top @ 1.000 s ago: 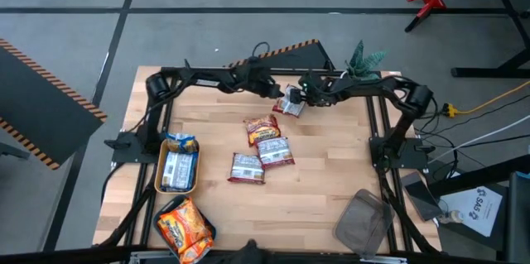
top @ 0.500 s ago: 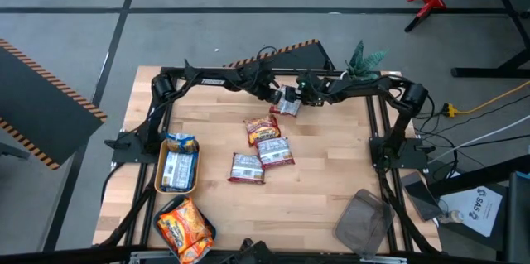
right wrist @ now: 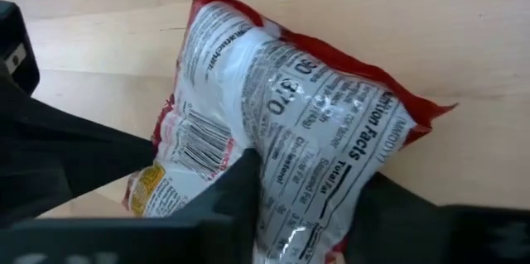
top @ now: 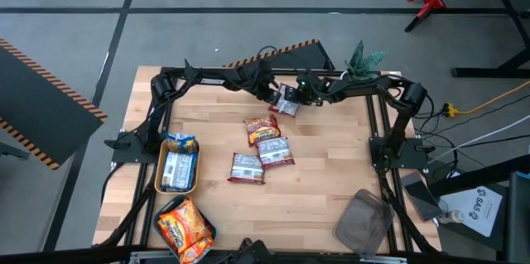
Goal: Sort Maruchan noodles
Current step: Put the red noodle pack into the black bin
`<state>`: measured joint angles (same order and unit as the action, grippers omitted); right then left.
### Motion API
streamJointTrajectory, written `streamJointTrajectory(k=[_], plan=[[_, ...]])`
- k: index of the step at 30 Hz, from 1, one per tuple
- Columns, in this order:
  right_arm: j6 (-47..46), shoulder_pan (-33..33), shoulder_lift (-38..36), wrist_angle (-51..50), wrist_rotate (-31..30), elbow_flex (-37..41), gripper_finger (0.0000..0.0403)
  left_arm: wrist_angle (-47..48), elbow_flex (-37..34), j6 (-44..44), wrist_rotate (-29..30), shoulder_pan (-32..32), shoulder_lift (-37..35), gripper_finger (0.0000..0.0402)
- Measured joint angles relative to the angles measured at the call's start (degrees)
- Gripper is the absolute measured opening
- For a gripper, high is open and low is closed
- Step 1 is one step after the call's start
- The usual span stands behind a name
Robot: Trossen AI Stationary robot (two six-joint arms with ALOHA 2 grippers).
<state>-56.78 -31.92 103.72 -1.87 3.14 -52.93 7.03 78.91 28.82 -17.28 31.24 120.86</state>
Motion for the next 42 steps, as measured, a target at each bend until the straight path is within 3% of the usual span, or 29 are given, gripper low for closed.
streamJointTrajectory(k=[6, 13, 19, 24, 29, 34, 42], plan=[[0.21, 0.02, -0.98, 0.20, 1.64, 0.09, 0.0064, 4.76, 0.00, 0.76, -4.13, 2.07, -3.67, 0.0001], [1.60, 0.09, -6.22, -0.84, 2.44, 0.17, 0.0009, 7.70, -0.04, -0.36, -4.23, 2.65, -13.84, 0.0001], [1.76, 2.01, -14.03, -5.66, 5.57, 0.17, 0.0005, 8.50, -0.04, -1.76, -1.39, 1.96, -23.54, 0.0001], [1.57, 7.89, -24.06, -14.21, 8.30, 0.15, 0.0003, 10.95, -0.04, -2.58, 0.59, 1.71, -30.38, 0.0001], [-5.18, 18.22, -34.53, -26.46, 7.40, 0.11, 0.0002, 13.01, -0.04, -2.79, 1.36, 1.29, -34.85, 0.0001], [-17.75, 33.72, -42.70, -38.50, 3.41, 0.11, 0.0001, 15.96, -0.02, -5.37, 1.69, 0.26, -37.35, 0.0001], [-39.91, 62.06, -46.59, -45.52, -4.08, 0.11, 0.0001, 21.07, -0.04, -7.85, 1.68, -1.65, -37.35, 0.0005]])
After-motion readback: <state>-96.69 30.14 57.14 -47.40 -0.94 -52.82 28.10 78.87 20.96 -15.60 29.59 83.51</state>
